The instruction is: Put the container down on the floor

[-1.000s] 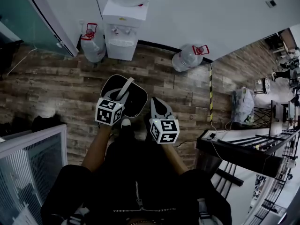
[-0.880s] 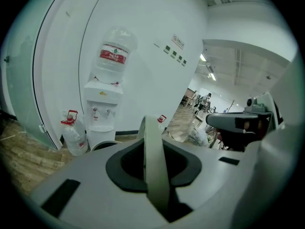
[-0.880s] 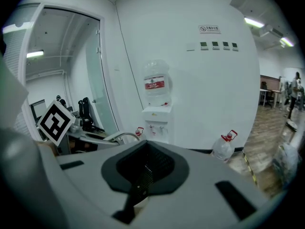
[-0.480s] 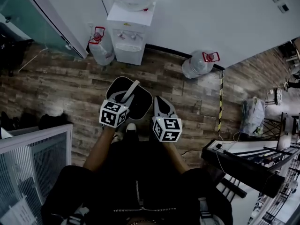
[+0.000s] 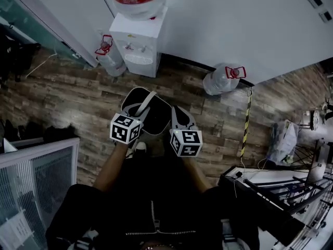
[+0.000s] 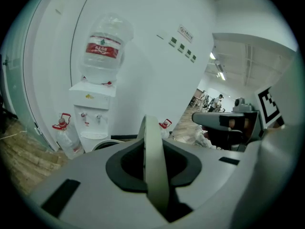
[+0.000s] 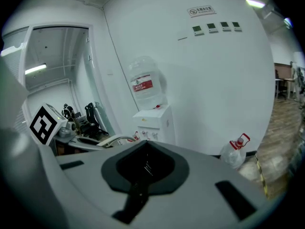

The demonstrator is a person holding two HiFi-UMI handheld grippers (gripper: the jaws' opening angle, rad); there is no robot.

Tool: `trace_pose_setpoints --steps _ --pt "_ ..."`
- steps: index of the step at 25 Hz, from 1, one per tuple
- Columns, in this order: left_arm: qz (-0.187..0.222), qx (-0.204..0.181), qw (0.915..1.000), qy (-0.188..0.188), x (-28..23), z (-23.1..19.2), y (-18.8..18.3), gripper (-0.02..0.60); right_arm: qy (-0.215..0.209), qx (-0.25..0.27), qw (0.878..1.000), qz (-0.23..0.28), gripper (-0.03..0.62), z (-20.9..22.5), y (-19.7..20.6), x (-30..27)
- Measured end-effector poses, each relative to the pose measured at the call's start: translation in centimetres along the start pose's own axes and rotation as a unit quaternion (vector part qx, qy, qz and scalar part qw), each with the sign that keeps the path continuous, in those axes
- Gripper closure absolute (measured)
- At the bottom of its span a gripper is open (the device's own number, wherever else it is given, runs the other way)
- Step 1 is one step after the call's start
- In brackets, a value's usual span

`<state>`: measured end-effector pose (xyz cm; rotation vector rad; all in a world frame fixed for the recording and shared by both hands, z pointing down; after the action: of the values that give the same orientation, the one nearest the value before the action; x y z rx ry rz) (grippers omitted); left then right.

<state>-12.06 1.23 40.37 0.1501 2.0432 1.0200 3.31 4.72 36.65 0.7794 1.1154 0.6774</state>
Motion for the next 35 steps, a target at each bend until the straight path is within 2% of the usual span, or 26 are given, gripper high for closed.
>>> trace_pose_setpoints --steps 7,12,21,28,35 --pt "0.005 0.015 0.9997 -0.019 -5.3 2.7 -4.0 0.511 -0.017 0.003 1.0 -0.005 0.584 6.8 -2.7 -0.7" --pt "0.008 0.013 0.9997 -0.016 -9.0 5.0 -6.4 0.511 -0.015 -0.001 1.0 0.003 0.585 12.2 -4.5 -0.6" --pt "0.013 0.044 0.9988 -0.018 -14.8 6.0 -9.8 0.511 0.016 -0.031 0.999 0.0 0.585 20.7 -5.2 -0.6" --pt "0.014 0.038 0.9991 -0.015 -18.5 5.8 -12.4 0.511 0.025 -0.038 0.999 0.002 0.585 22.6 -6.6 -2.5" --pt "0.013 0.039 0.9991 -0.006 -23.6 2.8 -15.9 0.509 0.025 -0.02 0.999 -0.005 0.585 24.4 -10.8 -8.2"
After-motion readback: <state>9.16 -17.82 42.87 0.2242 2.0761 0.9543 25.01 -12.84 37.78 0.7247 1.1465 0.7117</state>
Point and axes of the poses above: the fingertips, and each gripper's own axes: x backward along the fingers, z to its right, y out of its underside, the point moved 5 cm from there along x, backward along the fingers, and after that the axes turned 3 degrees about -z, right-handed, at the moved point
